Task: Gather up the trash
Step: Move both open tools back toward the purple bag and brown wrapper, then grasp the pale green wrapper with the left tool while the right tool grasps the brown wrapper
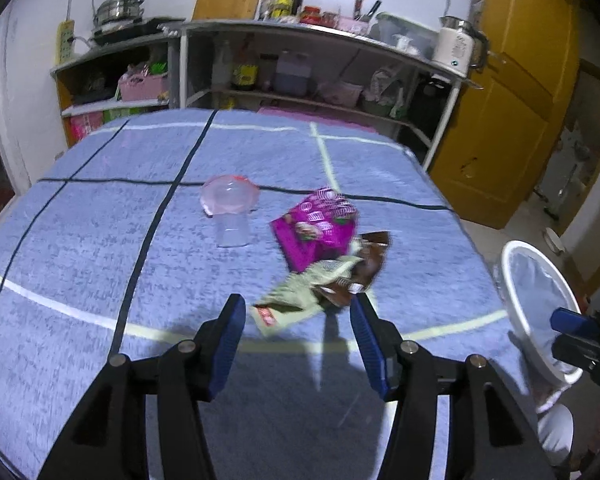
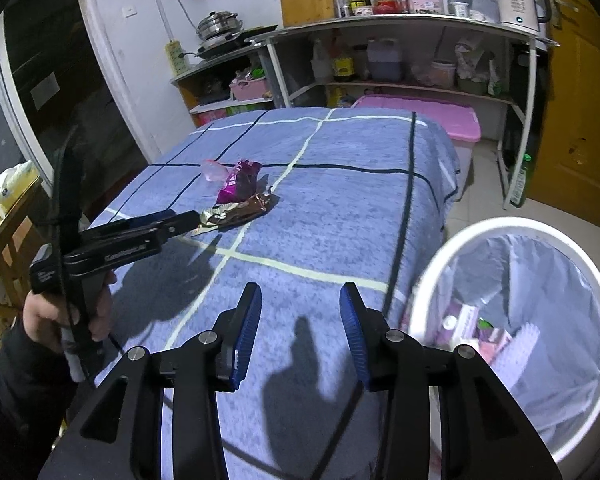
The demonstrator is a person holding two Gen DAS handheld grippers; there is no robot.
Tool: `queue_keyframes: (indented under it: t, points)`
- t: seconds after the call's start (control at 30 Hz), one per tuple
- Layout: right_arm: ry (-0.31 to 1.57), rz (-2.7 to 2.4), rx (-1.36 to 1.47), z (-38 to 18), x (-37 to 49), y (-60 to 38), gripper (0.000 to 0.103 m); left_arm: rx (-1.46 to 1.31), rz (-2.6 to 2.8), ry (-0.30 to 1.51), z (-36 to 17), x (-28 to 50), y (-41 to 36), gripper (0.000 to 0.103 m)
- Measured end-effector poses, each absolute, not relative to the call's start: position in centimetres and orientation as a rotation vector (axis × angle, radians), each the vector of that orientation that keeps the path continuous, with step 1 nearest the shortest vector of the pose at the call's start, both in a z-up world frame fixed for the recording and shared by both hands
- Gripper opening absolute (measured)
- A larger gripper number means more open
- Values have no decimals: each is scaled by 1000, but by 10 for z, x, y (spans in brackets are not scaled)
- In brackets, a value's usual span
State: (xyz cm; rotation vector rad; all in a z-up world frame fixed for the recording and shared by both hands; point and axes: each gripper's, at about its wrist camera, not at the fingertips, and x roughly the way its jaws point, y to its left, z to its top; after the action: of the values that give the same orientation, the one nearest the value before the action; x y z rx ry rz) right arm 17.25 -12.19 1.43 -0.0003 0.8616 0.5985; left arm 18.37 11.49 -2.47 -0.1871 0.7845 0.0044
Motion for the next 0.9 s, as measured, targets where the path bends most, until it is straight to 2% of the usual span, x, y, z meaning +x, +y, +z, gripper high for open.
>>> queue_keyframes:
  t: [0.37, 0.43, 0.53, 0.63, 0.9]
  points:
    - [892, 625, -23, 4, 193, -100, 42, -196, -10, 854, -42, 209, 119, 56]
    - [894, 625, -24, 4, 194, -99, 42, -201, -44, 856, -41, 207, 115, 46]
    - [897, 624, -21, 3, 195, -97, 42, -162, -48, 864, -41, 206, 104, 37]
    - [901, 627, -16, 3, 195, -95, 42, -158, -72, 865, -38, 202, 97, 33]
    - [912, 635, -4, 4, 200, -86, 42, -162, -95, 827, -29, 172, 87, 30]
